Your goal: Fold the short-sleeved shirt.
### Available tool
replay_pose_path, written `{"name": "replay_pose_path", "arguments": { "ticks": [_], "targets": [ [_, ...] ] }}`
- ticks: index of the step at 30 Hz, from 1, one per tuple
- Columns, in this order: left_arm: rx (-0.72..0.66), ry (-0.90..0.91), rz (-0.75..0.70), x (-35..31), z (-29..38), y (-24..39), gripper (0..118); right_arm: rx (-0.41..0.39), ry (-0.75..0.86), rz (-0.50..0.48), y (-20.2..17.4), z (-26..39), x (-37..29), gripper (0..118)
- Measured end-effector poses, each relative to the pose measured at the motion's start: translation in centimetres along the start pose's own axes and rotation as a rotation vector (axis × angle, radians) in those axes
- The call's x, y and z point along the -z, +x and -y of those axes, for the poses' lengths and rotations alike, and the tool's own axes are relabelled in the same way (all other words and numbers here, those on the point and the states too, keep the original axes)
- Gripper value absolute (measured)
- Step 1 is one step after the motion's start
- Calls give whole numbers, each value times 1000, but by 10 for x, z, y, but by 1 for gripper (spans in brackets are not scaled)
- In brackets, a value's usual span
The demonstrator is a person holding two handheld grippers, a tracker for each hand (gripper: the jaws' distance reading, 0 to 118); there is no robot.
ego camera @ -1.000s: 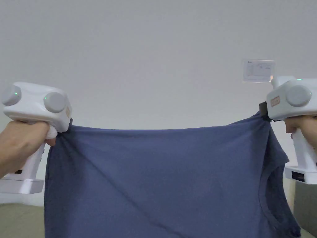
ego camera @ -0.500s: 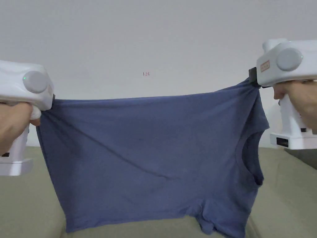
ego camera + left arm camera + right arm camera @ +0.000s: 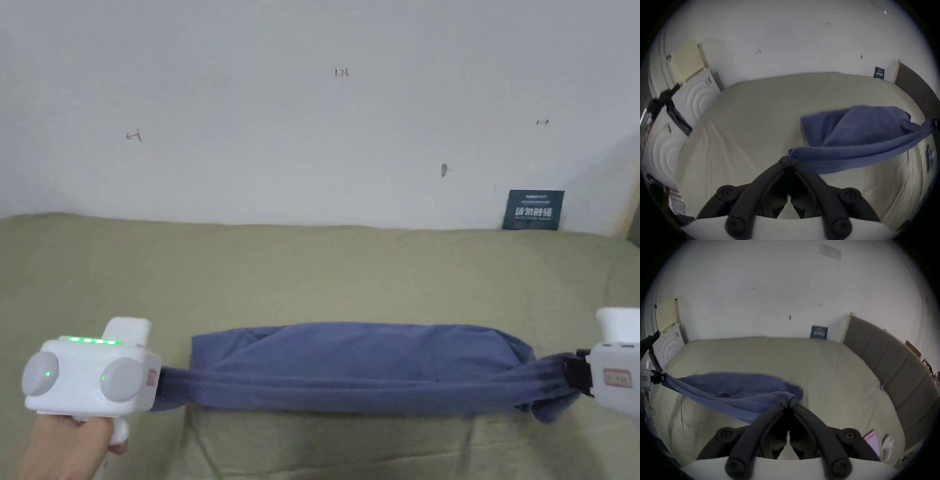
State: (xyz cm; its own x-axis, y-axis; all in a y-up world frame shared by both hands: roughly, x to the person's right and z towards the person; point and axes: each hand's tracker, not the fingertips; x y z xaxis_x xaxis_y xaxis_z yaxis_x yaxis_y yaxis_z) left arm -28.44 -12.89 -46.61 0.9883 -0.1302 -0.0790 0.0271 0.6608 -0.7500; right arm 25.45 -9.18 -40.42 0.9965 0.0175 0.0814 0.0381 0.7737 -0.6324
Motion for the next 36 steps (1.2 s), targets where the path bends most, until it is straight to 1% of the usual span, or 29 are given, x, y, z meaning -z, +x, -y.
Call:
{"name": "replay_pose_path", "arguments": {
  "ticks": [2, 4, 5, 6, 8, 11, 15, 18, 21, 23, 24, 25, 26, 27, 28, 29, 30, 31, 32, 33, 34, 35, 36],
  "targets": [
    [-21, -15, 18, -15, 43, -9, 0, -9, -8, 7, -2, 43, -23, 0],
    [-7, -22, 22, -32, 79, -16, 0, 30, -46, -40, 6, 82, -43, 0],
    [-4, -29, 44, -41, 95, -21, 0, 30, -35, -38, 9, 101, -56, 0],
    [-28, -29, 58, -47, 109, -33, 0, 34, -33, -31, 11, 116, -68, 0],
    [-61, -31, 77, -69, 134, -45, 0, 72, -41, -48, 15, 141, -95, 0],
    [-56, -19, 87, -99, 169, -58, 0, 76, -34, -59, 22, 176, -136, 0],
    [-58, -9, 119, -136, 207, -64, 0, 54, -47, -62, 26, 213, -176, 0],
    [-59, -8, 126, -151, 227, -65, 0, 45, -60, -61, 29, 233, -187, 0],
    [-64, -22, 135, -153, 237, -66, 1, 54, -73, -64, 30, 243, -187, 0],
    [-65, -27, 147, -150, 243, -62, 1, 79, -79, -79, 32, 246, -183, 0],
    [-66, -25, 151, -149, 245, -62, 10, 87, -77, -81, 31, 247, -182, 12],
    [-66, -17, 157, -148, 248, -62, 32, 93, -78, -93, 31, 248, -181, 39],
    [-69, -12, 165, -148, 251, -60, 68, 93, -86, -98, 30, 247, -181, 80],
    [-76, -21, 165, -147, 252, -60, 104, 93, -90, -98, 30, 247, -180, 118],
    [-82, -32, 160, -147, 252, -61, 107, 87, -108, -87, 29, 248, -179, 112],
    [-87, -26, 159, -152, 253, -63, 107, 99, -28, -79, 30, 244, -186, 108],
    [-91, -15, 146, -157, 252, -62, 107, 91, -65, -84, 28, 240, -186, 110],
    [-94, -2, 135, -161, 251, -63, 106, 85, -76, -64, 28, 234, -184, 111],
    [-104, 9, 120, -166, 249, -65, 104, 81, -65, -52, 26, 241, -188, 110],
    [-114, 10, 107, -171, 247, -66, 88, 80, -54, -36, 25, 240, -189, 98],
    [-118, 23, 118, -176, 246, -67, 60, 79, -56, -22, 25, 238, -190, 74],
    [-117, 35, 119, -181, 244, -67, 35, 84, -56, -23, 25, 237, -192, 49],
    [-117, 34, 117, -184, 243, -68, 20, 91, -51, -22, 27, 239, -196, 35]
  ]
}}
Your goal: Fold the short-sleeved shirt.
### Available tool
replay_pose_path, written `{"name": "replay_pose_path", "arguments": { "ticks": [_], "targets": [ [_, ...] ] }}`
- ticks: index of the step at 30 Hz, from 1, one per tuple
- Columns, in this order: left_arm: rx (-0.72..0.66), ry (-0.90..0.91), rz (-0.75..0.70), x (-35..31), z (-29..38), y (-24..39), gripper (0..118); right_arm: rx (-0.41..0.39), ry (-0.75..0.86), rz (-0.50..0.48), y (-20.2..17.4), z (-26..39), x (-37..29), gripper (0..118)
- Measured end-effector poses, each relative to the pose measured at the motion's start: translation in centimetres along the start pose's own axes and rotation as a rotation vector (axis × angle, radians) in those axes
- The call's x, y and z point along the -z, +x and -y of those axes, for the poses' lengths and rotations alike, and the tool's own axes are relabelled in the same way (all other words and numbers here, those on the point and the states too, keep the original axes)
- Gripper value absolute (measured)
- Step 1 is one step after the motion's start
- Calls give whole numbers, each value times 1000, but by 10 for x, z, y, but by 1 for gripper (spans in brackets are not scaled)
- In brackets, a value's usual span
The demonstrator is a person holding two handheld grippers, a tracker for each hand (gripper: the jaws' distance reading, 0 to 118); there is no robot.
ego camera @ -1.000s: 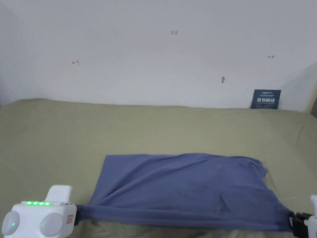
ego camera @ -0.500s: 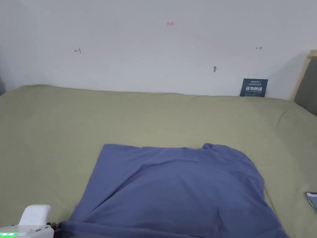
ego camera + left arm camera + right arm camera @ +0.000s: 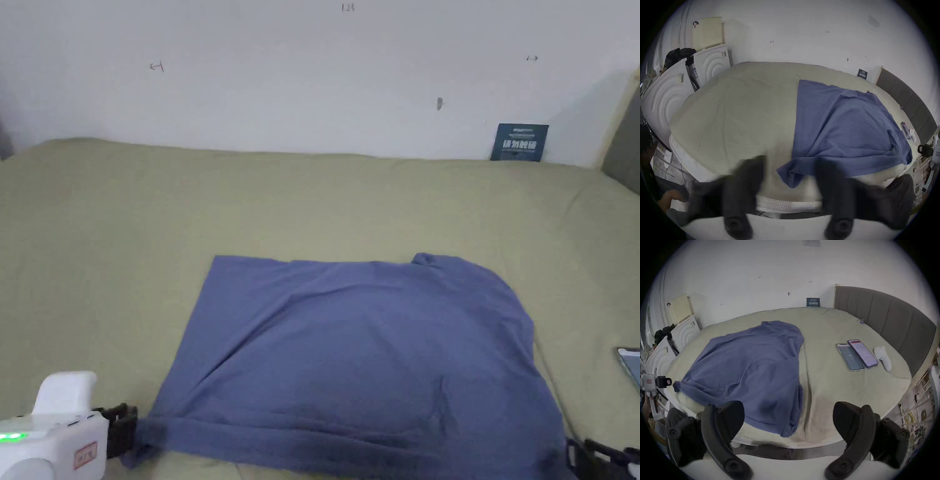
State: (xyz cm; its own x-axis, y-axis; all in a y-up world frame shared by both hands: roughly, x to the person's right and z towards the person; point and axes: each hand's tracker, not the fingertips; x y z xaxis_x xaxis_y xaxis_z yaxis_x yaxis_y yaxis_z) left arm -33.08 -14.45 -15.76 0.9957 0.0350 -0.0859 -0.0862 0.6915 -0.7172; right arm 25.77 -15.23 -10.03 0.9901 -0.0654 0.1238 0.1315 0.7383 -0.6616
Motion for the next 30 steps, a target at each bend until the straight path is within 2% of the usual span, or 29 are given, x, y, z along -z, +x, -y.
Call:
{"name": "replay_pose_path", "arguments": {
  "ticks": [1, 2, 8, 9, 11, 12, 16, 17, 18, 19, 20, 21, 22, 23, 24, 25, 26, 27, 30],
  "targets": [
    [-9, 3, 10, -1, 0, -1, 20, -1, 4, 7, -1, 1, 0, 35],
    [-10, 8, 10, -2, 1, 0, 0, -10, 0, 18, -2, 2, 1, 0],
    [27, -48, 50, 5, 2, -4, 1, -42, -16, 8, -5, 5, 3, 0],
    [25, -52, 58, 8, 2, -6, 21, -43, -19, 5, -5, 7, 3, 0],
    [35, -97, 51, 20, 1, -8, 97, -37, -33, -4, -5, 8, 3, 0],
    [36, -106, 45, 28, 1, -7, 115, -31, -42, -10, -3, 8, 6, 0],
    [39, -151, 20, 61, -1, -4, 114, -36, -66, -1, -3, 10, 17, 0],
    [26, -170, 34, 66, -1, -3, 112, -37, -75, 0, -2, 10, 19, 0],
    [21, -178, 37, 68, -1, -1, 96, -36, -80, -1, -1, 11, 20, 0],
    [15, -172, 45, 67, -1, 1, 64, -37, -84, 2, -1, 12, 21, 0],
    [15, -168, 54, 67, -1, 3, 21, -38, -91, 0, 0, 13, 23, 0],
    [5, -168, 63, 68, 0, 6, 2, -38, -94, -4, 0, 13, 24, 0],
    [-8, -154, 63, 65, 2, 9, 2, -39, -100, -14, 1, 13, 25, 11],
    [-3, -158, 57, 65, 3, 13, 2, -43, -97, -32, 2, 14, 26, 46],
    [-1, -166, 58, 65, 2, 15, 2, -51, -86, -48, 1, 15, 26, 105],
    [1, -163, 65, 64, 4, 17, 2, -49, -90, -63, 0, 16, 28, 117],
    [8, -164, 60, 62, 4, 17, 2, -65, -159, -83, -2, 17, 35, 110],
    [10, -164, 53, 62, 4, 17, 2, -60, -91, -71, -3, 18, 34, 104],
    [-3, -163, 53, 62, 3, 14, 2, -117, -202, -47, -17, 19, 49, 104]
  ]
}}
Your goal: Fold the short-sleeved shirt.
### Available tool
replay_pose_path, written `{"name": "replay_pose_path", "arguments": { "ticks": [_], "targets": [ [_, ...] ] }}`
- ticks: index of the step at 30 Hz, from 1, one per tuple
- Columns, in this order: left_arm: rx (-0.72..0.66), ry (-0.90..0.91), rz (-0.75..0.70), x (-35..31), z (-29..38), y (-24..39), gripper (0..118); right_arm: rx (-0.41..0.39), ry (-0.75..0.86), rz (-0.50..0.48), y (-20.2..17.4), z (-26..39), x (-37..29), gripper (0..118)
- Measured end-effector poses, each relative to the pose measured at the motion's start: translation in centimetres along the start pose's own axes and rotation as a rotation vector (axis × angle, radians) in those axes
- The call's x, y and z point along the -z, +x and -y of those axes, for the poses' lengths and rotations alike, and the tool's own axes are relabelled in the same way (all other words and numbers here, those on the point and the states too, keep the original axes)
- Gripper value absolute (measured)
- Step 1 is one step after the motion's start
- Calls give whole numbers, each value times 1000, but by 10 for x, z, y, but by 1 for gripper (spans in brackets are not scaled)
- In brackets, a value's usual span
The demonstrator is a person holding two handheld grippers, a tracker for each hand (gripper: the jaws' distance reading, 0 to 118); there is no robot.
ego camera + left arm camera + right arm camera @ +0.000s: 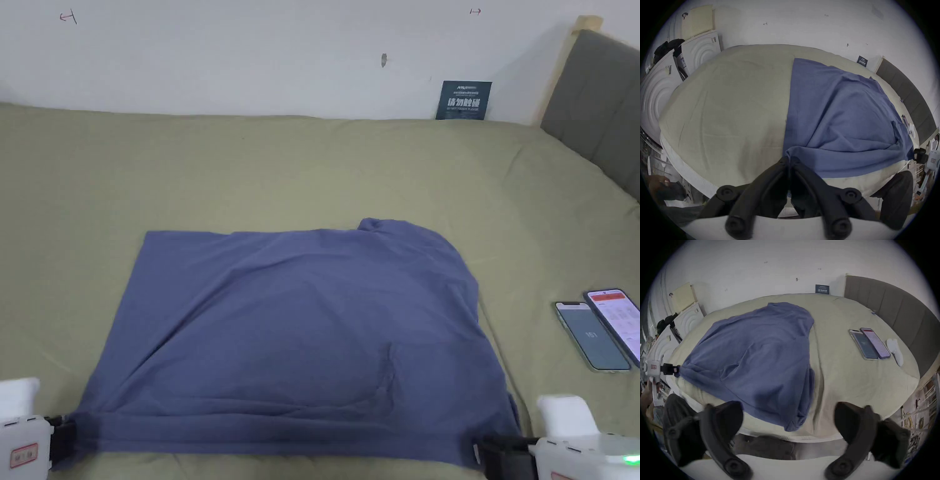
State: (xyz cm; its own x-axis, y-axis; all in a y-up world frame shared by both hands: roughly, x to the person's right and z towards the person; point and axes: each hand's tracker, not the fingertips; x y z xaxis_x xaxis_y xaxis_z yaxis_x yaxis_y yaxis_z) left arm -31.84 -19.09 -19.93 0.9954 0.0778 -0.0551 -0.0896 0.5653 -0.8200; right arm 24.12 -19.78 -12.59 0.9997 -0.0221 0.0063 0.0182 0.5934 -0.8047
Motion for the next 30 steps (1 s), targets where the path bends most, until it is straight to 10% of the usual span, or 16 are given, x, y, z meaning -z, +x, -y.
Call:
{"name": "replay_pose_path", "arguments": {
  "ticks": [2, 4, 5, 16, 30],
  "targets": [
    [-2, -2, 0, 1, 0, 0, 2, 15, -34, -24, 4, 5, 14, 99],
    [7, -1, -7, 1, -1, 0, 2, 17, -59, -46, 9, 7, 20, 25],
    [10, 3, -9, 0, -2, -1, 2, 22, -35, -56, 8, 6, 17, 6],
    [71, 79, 32, -16, -88, 2, 2, 50, 116, -82, 23, -99, -22, 5],
    [33, -4, 35, 105, -208, 25, 2, 178, -32, -68, 43, -226, 110, 6]
  ]
}}
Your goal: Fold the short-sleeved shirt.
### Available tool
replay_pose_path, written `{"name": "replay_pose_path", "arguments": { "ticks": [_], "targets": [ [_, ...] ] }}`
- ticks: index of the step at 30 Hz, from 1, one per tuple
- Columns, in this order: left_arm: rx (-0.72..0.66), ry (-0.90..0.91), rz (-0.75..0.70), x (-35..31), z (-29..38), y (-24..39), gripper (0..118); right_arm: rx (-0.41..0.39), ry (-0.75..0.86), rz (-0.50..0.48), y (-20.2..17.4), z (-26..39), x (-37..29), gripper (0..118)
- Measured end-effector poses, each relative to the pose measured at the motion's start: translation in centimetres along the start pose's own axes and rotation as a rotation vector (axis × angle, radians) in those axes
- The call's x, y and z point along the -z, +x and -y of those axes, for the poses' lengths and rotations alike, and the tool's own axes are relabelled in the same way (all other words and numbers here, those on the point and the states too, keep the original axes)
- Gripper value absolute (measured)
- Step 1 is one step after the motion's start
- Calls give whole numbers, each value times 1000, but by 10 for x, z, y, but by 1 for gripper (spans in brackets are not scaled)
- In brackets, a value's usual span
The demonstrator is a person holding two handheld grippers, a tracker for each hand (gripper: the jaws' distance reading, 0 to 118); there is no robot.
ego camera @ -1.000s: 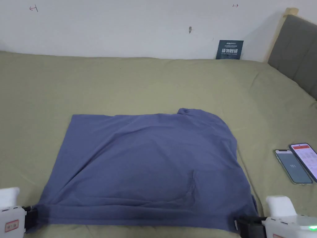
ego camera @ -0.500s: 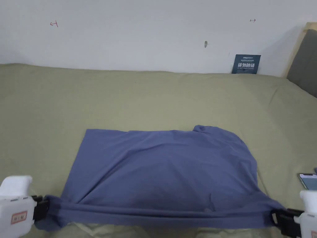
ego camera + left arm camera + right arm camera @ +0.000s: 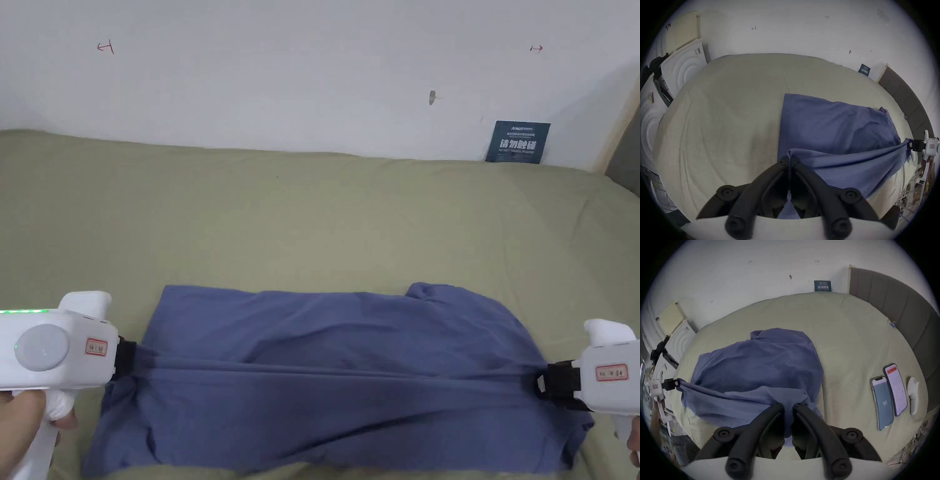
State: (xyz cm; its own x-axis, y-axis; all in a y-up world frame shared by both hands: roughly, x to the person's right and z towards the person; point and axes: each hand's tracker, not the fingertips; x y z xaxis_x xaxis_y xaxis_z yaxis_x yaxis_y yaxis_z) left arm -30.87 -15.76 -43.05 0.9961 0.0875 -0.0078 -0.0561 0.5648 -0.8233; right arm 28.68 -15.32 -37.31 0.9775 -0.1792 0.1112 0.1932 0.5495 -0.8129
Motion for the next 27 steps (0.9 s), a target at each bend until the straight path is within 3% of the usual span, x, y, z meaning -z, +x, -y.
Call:
{"name": "replay_pose_path", "arguments": {
  "ticks": [4, 5, 6, 7, 8, 9, 10, 12, 13, 14, 15, 16, 17, 20, 21, 22, 23, 24, 27],
  "targets": [
    [-8, -7, 25, 18, -2, 0, 5, -24, -19, 15, 1, -1, 15, 6],
    [-8, 7, 34, 15, -1, -1, 18, -26, -11, 14, 0, 1, 13, 8],
    [-5, 30, -5, 10, 3, 1, 61, -25, 8, 18, 0, 3, 8, 32],
    [8, 47, -20, 6, 6, 2, 94, -26, 23, 21, 0, 6, 5, 71],
    [22, 58, -36, -1, 11, 1, 107, -30, 21, 24, -2, 11, 1, 110],
    [28, 75, -49, -10, 15, 1, 107, -61, 72, 37, -2, 17, -12, 113],
    [30, 67, -41, -18, 20, -1, 107, -69, 54, 0, -6, 22, -15, 107],
    [22, 68, -50, -33, 30, -3, 106, -65, 47, 27, -3, 29, -18, 108],
    [18, 65, -52, -39, 35, -4, 102, -73, 55, 30, -3, 36, -21, 107],
    [8, 64, -49, -46, 42, -8, 87, -85, 60, 34, -3, 43, -24, 99],
    [7, 64, -46, -51, 47, -8, 42, -90, 60, 38, -3, 50, -26, 69],
    [10, 59, -43, -55, 53, -8, 0, -93, 69, 51, -7, 59, -41, 30],
    [12, 44, -44, -54, 59, -8, 0, -104, 69, 71, -10, 67, -45, 0],
    [0, 9, -8, -55, 76, -16, 0, -88, 44, 59, 5, 80, -40, 0],
    [-6, 4, -3, -54, 80, -17, 16, -81, 29, 45, 9, 82, -38, 0],
    [-17, 4, -2, -51, 81, -13, 50, -86, 31, 49, 11, 85, -36, 0],
    [-14, -4, 1, -47, 82, -12, 94, -95, 25, 54, 13, 87, -33, 0],
    [-17, -40, -15, -40, 83, -11, 115, -121, 51, 82, 9, 92, -36, 0],
    [-17, -61, -58, -20, 82, -6, 114, -91, 45, 75, 10, 99, -34, 0]
  ]
}}
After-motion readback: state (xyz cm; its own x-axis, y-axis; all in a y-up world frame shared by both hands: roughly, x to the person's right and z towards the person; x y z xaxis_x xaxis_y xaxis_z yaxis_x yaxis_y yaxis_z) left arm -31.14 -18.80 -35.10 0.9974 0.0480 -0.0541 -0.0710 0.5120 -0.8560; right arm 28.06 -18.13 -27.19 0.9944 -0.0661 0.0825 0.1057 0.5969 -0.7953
